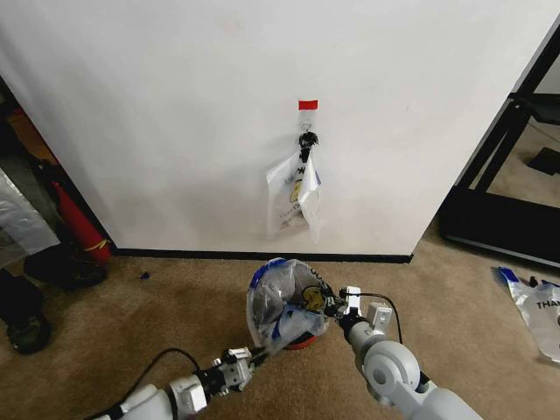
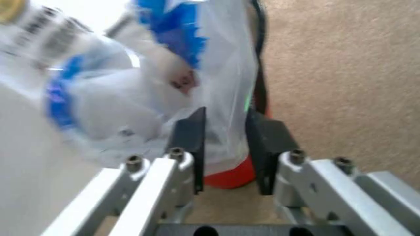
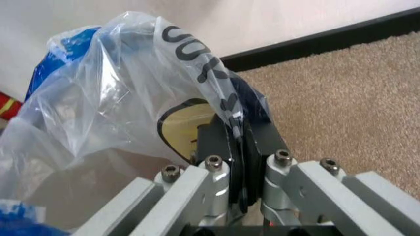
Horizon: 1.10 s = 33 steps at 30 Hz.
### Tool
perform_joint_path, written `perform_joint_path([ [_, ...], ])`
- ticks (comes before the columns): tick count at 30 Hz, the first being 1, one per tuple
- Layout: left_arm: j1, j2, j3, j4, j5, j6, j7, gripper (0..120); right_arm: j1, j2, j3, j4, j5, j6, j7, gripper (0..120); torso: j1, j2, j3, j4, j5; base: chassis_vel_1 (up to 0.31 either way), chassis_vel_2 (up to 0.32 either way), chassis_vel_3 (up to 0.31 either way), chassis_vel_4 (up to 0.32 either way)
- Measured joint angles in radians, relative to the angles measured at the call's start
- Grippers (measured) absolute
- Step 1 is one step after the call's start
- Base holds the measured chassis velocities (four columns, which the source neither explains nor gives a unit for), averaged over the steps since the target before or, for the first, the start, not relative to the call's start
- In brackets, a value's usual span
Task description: Pick up the garbage bag from the wall and place it over the trash bin.
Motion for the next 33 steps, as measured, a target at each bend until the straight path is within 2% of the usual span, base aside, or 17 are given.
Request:
perform_joint_path([
  [4, 0.049, 0.063, -0.081, -0.055, 0.001, -0.03, 0.0, 44, -0.012, 0.013, 0.011, -0.008, -0.003, 0.002, -0.001, 1, 0.0, 0.0, 0.0, 0.0, 0.0, 0.0, 0.0, 0.0, 0.0],
  [6, 0.063, 0.082, -0.108, -0.072, 0.001, -0.044, 0.0, 48, -0.017, 0.013, 0.015, -0.008, -0.003, 0.002, -0.001, 1, 0.0, 0.0, 0.0, 0.0001, 0.0, 0.0, 0.0, 0.0, 0.0],
  [8, 0.069, 0.114, -0.156, -0.113, -0.035, -0.07, 0.0, 61, -0.029, 0.011, 0.024, -0.01, -0.004, 0.002, -0.004, 1, 0.0, 0.0, 0.0, 0.0002, 0.0002, 0.0, 0.0, 0.0, 0.0],
  [9, 0.069, 0.114, -0.156, -0.113, -0.035, -0.07, 0.0, 61, -0.029, 0.011, 0.024, -0.01, -0.004, 0.002, -0.004, 1, 0.0, 0.0, 0.0, 0.0002, 0.0002, 0.0, 0.0, 0.0, 0.0],
  [13, 0.034, 0.14, -0.164, -0.175, -0.132, -0.041, -0.003, 76, -0.043, 0.016, 0.032, -0.013, -0.004, 0.005, -0.003, 1, 0.0, 0.0, 0.0, 0.0001, 0.0003, 0.0, 0.0, 0.0, 0.0],
  [16, -0.034, 0.152, -0.1, -0.25, -0.254, 0.055, -0.004, 89, -0.044, 0.028, 0.037, -0.013, -0.002, 0.004, 0.01, 1, 0.0, 0.0, 0.0, 0.0003, 0.0003, 0.0, 0.0, 0.0, 0.0],
  [18, -0.063, 0.154, -0.071, -0.266, -0.288, 0.082, -0.004, 92, -0.043, 0.031, 0.037, -0.013, -0.001, 0.002, 0.016, 1, 0.0, 0.0, 0.0, 0.0002, 0.0002, 0.0, 0.0, 0.0, 0.0],
  [20, -0.17, 0.15, 0.025, -0.282, -0.367, 0.147, -0.004, 98, -0.041, 0.035, 0.035, -0.012, -0.001, -0.002, 0.027, 1, 0.0, 0.0, 0.0, 0.0004, 0.0003, 0.0, 0.0, 0.0, 0.0],
  [22, -0.281, 0.138, 0.13, -0.28, -0.438, 0.204, -0.016, 100, -0.041, 0.036, 0.034, -0.009, -0.001, -0.004, 0.031, 1, 0.0, 0.0, 0.0, 0.0002, 0.0004, 0.0, 0.0, 0.0, 0.0],
  [23, -0.36, 0.125, 0.219, -0.271, -0.503, 0.253, -0.034, 100, -0.042, 0.037, 0.033, -0.007, -0.002, -0.005, 0.034, 1, 0.0, 0.0, 0.0, 0.0001, 0.0004, 0.0, 0.0, 0.0, 0.0],
  [24, -0.36, 0.125, 0.219, -0.271, -0.503, 0.253, -0.034, 100, -0.042, 0.037, 0.033, -0.007, -0.002, -0.005, 0.034, 1, 0.0, 0.0, 0.0, 0.0001, 0.0004, 0.0, 0.0, 0.0, 0.0],
  [26, -0.47, 0.099, 0.32, -0.266, -0.641, 0.367, -0.095, 100, -0.047, 0.036, 0.034, -0.002, -0.006, -0.006, 0.036, 1, 0.0, 0.0, 0.0, 0.0001, 0.0001, 0.0, 0.0, 0.0, 0.0],
  [27, -0.489, 0.09, 0.333, -0.266, -0.68, 0.398, -0.118, 100, -0.048, 0.036, 0.034, -0.001, -0.007, -0.006, 0.036, 1, 0.0, 0.0, 0.0, 0.0001, 0.0005, 0.0, 0.0, 0.0, 0.0],
  [28, -0.537, 0.06, 0.361, -0.268, -0.8, 0.486, -0.198, 100, -0.051, 0.036, 0.035, 0.002, -0.009, -0.006, 0.036, 1, 0.0, 0.0, 0.0, 0.0003, 0.0013, 0.0, 0.0, 0.0, 0.0],
  [30, -0.602, 0.002, 0.382, -0.264, -0.975, 0.605, -0.35, 97, -0.058, 0.034, 0.039, 0.006, -0.012, -0.006, 0.036, 1, 0.0, 0.0, 0.0, 0.0001, -0.0003, 0.0, 0.0, 0.0, 0.0],
  [31, -0.602, 0.002, 0.382, -0.264, -0.975, 0.605, -0.35, 97, -0.058, 0.034, 0.039, 0.006, -0.012, -0.006, 0.036, 1, 0.0, 0.0, 0.0, 0.0001, -0.0003, 0.0, 0.0, 0.0, 0.0],
  [33, -0.638, -0.043, 0.387, -0.252, -1.087, 0.674, -0.448, 94, -0.062, 0.033, 0.042, 0.009, -0.014, -0.006, 0.035, 1, 0.0, 0.0, 0.0, -0.0001, 0.0007, 0.0, 0.0, 0.0, 0.0],
])
